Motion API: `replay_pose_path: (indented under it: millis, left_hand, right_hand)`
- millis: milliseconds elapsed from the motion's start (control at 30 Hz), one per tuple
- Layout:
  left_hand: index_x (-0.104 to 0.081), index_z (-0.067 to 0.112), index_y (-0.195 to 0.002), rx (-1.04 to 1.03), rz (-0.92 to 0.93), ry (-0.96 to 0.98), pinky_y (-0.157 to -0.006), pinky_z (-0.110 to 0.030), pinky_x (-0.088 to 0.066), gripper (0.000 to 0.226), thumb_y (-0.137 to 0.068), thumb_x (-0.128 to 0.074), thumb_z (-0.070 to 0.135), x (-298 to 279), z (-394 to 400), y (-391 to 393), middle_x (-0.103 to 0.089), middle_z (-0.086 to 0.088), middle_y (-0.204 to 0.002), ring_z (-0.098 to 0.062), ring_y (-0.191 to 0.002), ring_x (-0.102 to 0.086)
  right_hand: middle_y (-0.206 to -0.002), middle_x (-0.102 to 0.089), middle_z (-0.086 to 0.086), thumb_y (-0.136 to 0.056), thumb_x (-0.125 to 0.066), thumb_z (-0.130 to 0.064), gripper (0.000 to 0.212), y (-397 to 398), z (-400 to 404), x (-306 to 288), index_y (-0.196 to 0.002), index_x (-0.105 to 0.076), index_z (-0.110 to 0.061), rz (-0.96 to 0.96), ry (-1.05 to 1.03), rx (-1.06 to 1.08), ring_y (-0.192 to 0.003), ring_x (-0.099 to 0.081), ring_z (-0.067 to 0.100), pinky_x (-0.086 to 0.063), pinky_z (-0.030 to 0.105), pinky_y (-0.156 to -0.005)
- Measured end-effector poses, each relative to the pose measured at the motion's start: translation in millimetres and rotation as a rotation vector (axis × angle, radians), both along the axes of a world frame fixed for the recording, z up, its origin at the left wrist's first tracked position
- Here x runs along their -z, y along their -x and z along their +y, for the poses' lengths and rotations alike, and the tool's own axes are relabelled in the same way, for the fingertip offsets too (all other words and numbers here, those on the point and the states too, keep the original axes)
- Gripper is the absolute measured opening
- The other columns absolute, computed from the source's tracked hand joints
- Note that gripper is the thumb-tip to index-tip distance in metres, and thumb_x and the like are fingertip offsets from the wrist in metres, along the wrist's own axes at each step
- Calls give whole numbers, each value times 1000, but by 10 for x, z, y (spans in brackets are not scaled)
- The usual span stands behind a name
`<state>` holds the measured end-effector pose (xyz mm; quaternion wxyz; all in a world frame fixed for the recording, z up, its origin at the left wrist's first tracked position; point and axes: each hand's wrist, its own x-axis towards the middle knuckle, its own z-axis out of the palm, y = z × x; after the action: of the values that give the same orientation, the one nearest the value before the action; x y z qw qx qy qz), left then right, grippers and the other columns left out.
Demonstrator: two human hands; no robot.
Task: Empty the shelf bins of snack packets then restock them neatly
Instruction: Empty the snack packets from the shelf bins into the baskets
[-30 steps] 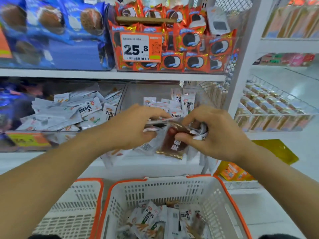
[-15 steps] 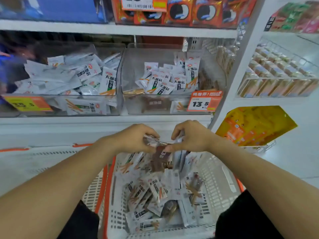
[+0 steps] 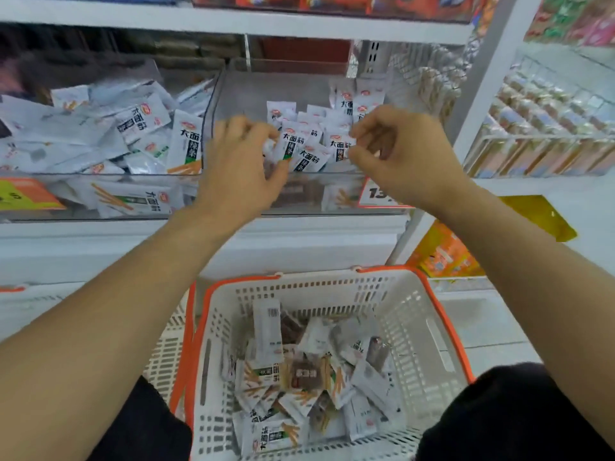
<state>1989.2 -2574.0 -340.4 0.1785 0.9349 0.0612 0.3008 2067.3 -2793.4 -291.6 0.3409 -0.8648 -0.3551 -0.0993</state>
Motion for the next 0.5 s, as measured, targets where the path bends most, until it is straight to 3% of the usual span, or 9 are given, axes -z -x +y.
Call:
replay_pose_path:
  millis: [133, 200, 267, 333, 400, 467, 500]
  left_hand:
    - [-58, 22, -135, -77, 245, -207, -109, -51, -27, 43, -93, -61, 32, -144, 224, -193, -51, -15, -133, -37, -128, -44]
    - [-60, 26, -132, -92, 371, -295, -111, -50, -19, 35, -97, -56, 33, -217, 263, -289, -57, -11, -128, -35, -126, -45]
    - [-66, 22, -119, -90, 431, -306, -113, -47, -10, 24, -99, -55, 31, -276, 283, -396, -66, -10, -114, -34, -120, -50]
    - [-68, 17, -113, -43, 460, -255, -107, -41, -21, 23, -99, -58, 32, -299, 301, -534, -70, -9, -108, -31, -110, -57]
    - [-67, 18, -118, 35, 493, -115, -87, -33, -38, 26, -96, -64, 31, -283, 309, -680, -69, -8, -112, -27, -99, -59]
    - [-64, 20, -124, 95, 459, -33, -80, -30, -42, 35, -92, -71, 32, -202, 307, -836, -67, -7, -117, -25, -99, -59]
    - [-62, 21, -127, 110, 420, -5, -81, -32, -44, 40, -90, -73, 33, -140, 303, -907, -65, -6, -119, -26, -102, -60]
  right_hand:
    - [-107, -65, 3, -91, -73, -33, 36, -438, 113, -246, -121, -66, -16, 63, 321, 72, -92, -59, 19, -46, 30, -84]
    - [-114, -64, 4, -90, -72, -41, 51, -640, 217, -325, -135, -60, -19, 149, 568, 102, -102, -58, 25, -42, 30, -88]
    - [-140, -56, 5, -88, -71, -50, 62, -823, 312, -326, -142, -53, -26, 233, 747, 115, -119, -58, 29, -43, 34, -99]
    - [-141, -53, 1, -84, -75, -52, 68, -1009, 366, -281, -144, -49, -33, 374, 809, 112, -108, -63, 29, -53, 37, -90]
    - [-119, -59, 0, -77, -84, -46, 77, -1136, 417, -192, -143, -46, -39, 512, 874, 107, -88, -68, 33, -60, 39, -71]
    - [-124, -63, 0, -73, -88, -42, 82, -1277, 476, -67, -143, -45, -41, 461, 997, 66, -108, -67, 38, -58, 46, -90]
    - [-128, -61, -2, -74, -89, -36, 78, -1299, 503, -21, -141, -49, -37, 420, 1004, 49, -114, -65, 32, -55, 44, -97]
